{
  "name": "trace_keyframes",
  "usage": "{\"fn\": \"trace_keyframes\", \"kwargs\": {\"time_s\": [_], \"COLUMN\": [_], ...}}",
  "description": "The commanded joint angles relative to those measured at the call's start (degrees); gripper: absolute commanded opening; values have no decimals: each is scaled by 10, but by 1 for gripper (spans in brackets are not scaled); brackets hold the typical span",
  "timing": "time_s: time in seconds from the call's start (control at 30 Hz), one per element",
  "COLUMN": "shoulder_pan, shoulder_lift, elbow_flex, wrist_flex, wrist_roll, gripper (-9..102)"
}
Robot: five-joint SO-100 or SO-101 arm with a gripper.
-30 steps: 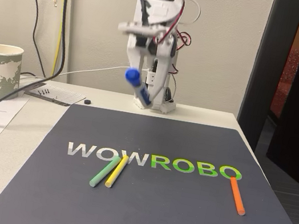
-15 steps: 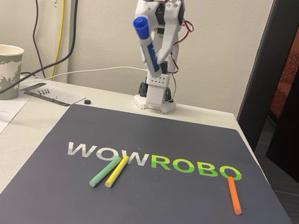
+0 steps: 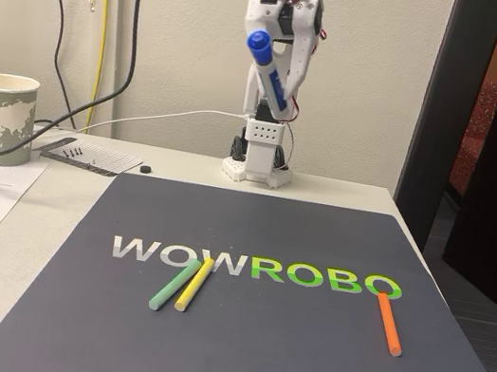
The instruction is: Pick up the blue marker.
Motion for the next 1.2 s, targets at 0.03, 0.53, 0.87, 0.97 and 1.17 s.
{"fn": "trace_keyframes", "kwargs": {"time_s": [0.03,0.53,0.87,0.97,1.17], "shoulder_pan": [-11,-25,-27,-25,-26], "shoulder_lift": [54,112,232,236,240], "elbow_flex": [24,99,281,287,303], "wrist_flex": [100,99,-9,-10,-16], "wrist_roll": [9,18,24,21,25], "gripper": [0,0,0,0,0]}}
